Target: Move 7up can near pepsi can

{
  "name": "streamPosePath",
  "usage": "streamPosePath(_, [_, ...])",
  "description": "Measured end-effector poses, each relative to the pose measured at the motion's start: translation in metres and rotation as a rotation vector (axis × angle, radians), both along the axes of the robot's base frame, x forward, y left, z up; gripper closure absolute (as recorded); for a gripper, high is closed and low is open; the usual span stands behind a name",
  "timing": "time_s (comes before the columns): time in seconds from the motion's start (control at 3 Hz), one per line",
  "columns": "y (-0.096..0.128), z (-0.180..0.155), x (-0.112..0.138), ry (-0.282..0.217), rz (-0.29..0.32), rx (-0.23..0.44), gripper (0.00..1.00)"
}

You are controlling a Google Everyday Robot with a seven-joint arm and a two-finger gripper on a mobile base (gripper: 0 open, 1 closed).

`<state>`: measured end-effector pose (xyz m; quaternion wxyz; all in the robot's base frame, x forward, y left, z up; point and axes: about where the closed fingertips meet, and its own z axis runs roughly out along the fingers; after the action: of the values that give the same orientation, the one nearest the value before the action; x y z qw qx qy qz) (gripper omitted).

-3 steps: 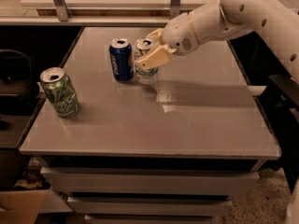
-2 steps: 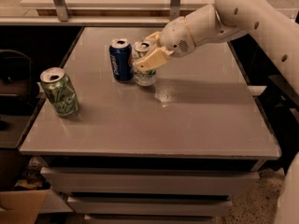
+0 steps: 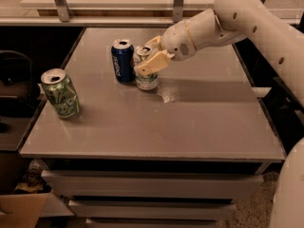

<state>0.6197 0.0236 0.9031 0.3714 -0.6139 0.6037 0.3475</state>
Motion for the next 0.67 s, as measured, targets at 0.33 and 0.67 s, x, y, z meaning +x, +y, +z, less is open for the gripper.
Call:
streamPosePath(0.33, [-0.0012, -0.0033, 0.0031, 0.007, 0.000, -0.003, 0.12])
streamPosePath(0.67, [0.0008, -0.0046, 0.0091, 0.008, 0.016, -0.009, 0.00])
